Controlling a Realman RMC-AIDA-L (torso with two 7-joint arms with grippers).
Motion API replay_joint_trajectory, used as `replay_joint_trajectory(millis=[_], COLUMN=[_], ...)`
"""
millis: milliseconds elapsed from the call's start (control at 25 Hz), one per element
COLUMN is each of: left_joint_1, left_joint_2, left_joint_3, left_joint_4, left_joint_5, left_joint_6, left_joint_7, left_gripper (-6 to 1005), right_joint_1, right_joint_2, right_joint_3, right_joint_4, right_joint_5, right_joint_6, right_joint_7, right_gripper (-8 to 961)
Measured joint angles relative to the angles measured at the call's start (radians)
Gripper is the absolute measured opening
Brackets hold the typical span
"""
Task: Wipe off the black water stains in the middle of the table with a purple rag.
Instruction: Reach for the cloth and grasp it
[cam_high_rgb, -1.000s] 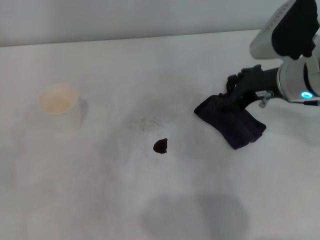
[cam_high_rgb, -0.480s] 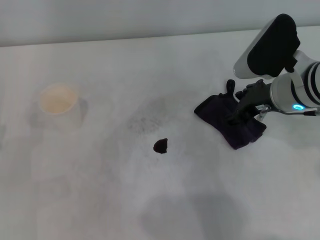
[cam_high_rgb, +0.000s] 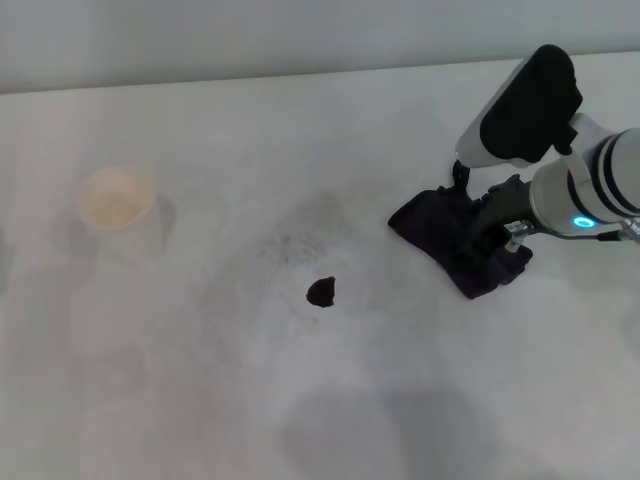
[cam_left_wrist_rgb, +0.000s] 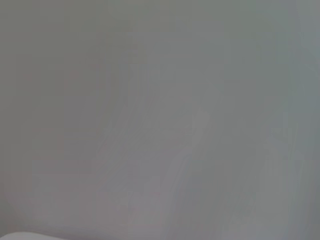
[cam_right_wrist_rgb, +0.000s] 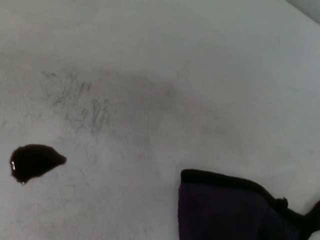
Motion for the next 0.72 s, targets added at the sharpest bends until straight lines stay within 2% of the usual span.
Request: replay_joint_trajectory(millis=[200,560,680,720], left_joint_1=[-0.005,-0.010,-0.015,-0.017], left_joint_2=[0.000,0.000,0.000,0.000], left_joint_3=[0.001,-0.004,-0.005,-0.005], left_joint_4=[0.000,0.002,0.001,0.000], left_joint_5=[0.000,0.000,-0.002,-0.002], left_joint_6=[0.000,0.001,0.001,0.002], left_joint_7=[0.000,0.000,0.000,0.000], left_gripper=[892,892,892,892], right_joint_1=[0.054,0.074,0.076,0.076], right_joint_2=[0.002,0.004,0.002,0.002], right_joint_3=[0.009,0.009,0.010,0.010], right_joint_4=[0.086,0.100,0.100,0.100], right_joint_5=[0.005,-0.002,-0.001,-0.001], right_joint_6=[-0.021,-0.021,-0.021,-0.021], right_joint_7=[0.005,-0.001,0.003,0.004], right_gripper=[703,643,402,377])
